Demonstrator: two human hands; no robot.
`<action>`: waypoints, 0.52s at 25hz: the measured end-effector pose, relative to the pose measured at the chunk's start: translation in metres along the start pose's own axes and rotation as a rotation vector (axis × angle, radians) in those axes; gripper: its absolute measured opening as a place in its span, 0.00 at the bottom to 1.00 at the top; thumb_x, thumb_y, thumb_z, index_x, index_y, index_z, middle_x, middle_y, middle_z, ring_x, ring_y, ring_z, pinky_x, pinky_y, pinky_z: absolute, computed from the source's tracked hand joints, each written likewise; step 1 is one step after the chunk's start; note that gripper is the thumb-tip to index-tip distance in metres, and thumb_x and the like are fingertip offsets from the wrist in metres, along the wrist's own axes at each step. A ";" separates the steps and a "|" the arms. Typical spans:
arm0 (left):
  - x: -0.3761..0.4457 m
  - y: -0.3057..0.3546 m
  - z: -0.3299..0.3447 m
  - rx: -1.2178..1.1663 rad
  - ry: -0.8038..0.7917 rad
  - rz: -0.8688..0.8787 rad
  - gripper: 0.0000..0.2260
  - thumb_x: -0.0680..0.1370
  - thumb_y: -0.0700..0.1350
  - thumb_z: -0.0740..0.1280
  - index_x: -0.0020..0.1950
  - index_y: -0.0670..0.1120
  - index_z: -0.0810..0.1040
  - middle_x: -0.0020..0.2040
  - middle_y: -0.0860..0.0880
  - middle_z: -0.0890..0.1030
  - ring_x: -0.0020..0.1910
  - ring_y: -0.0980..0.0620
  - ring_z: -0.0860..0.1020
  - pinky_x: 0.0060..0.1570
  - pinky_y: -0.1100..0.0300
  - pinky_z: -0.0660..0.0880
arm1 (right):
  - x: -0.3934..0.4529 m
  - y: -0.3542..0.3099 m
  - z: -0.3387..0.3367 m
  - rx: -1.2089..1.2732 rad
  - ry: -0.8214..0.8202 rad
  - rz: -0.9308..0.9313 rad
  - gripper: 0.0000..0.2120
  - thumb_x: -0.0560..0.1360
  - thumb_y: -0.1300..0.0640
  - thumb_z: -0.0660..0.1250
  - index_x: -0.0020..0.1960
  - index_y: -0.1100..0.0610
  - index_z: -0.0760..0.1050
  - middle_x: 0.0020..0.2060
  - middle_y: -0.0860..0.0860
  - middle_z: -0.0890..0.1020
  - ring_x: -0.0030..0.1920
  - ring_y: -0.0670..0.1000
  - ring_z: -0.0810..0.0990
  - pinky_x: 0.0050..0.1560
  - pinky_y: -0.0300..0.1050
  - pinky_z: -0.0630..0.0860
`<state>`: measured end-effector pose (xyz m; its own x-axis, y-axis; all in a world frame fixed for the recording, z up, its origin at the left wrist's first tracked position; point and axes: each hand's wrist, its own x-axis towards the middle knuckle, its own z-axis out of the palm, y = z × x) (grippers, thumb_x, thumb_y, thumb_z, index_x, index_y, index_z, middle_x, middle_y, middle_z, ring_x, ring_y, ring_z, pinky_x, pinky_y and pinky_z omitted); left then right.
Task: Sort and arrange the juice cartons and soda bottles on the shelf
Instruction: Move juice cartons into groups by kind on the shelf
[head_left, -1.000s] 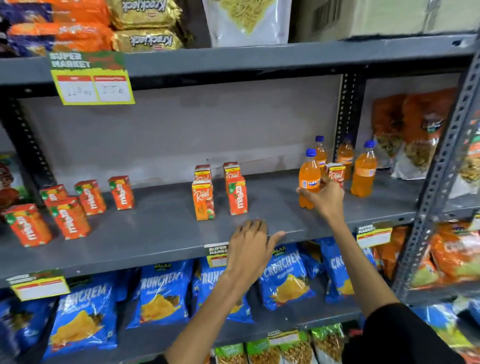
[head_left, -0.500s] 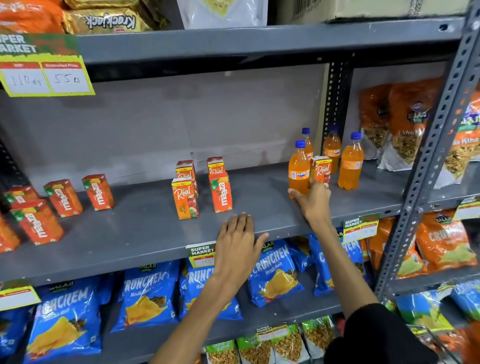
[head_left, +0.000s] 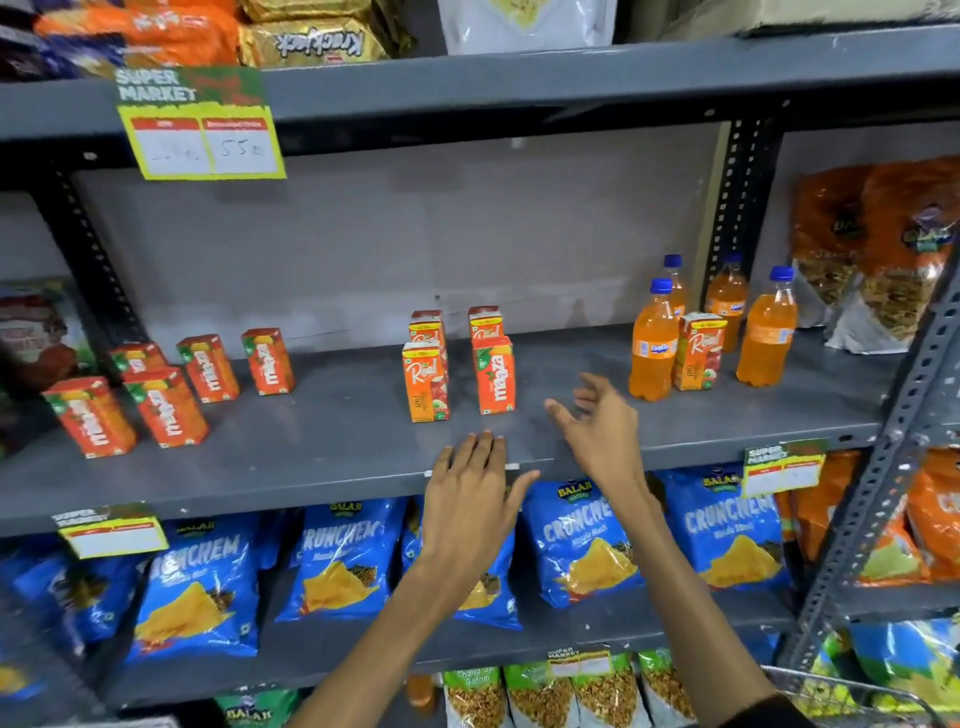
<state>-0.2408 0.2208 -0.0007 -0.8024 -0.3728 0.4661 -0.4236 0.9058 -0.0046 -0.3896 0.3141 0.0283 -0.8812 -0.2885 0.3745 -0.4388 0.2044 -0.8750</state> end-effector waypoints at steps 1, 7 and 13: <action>-0.003 -0.009 -0.001 0.002 0.008 -0.025 0.29 0.82 0.63 0.54 0.73 0.44 0.72 0.73 0.45 0.76 0.73 0.47 0.71 0.73 0.48 0.67 | 0.002 -0.010 0.014 -0.021 -0.050 -0.002 0.35 0.71 0.49 0.75 0.72 0.61 0.67 0.62 0.58 0.80 0.63 0.55 0.79 0.60 0.47 0.75; -0.020 -0.048 -0.001 0.089 -0.009 -0.062 0.31 0.83 0.63 0.51 0.77 0.43 0.66 0.76 0.44 0.71 0.76 0.45 0.67 0.76 0.47 0.63 | 0.020 -0.040 0.068 0.024 -0.176 0.044 0.35 0.66 0.50 0.79 0.67 0.62 0.70 0.56 0.58 0.84 0.57 0.56 0.83 0.50 0.42 0.74; -0.022 -0.055 0.000 0.093 -0.011 -0.025 0.31 0.83 0.63 0.49 0.79 0.44 0.62 0.78 0.45 0.67 0.78 0.46 0.64 0.78 0.47 0.59 | 0.034 -0.030 0.059 0.119 -0.266 0.080 0.25 0.67 0.57 0.79 0.60 0.64 0.78 0.55 0.59 0.85 0.53 0.56 0.84 0.57 0.52 0.81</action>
<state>-0.2003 0.1790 -0.0109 -0.7953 -0.3981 0.4571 -0.4806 0.8737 -0.0753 -0.3964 0.2432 0.0490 -0.8283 -0.5140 0.2231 -0.3324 0.1303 -0.9341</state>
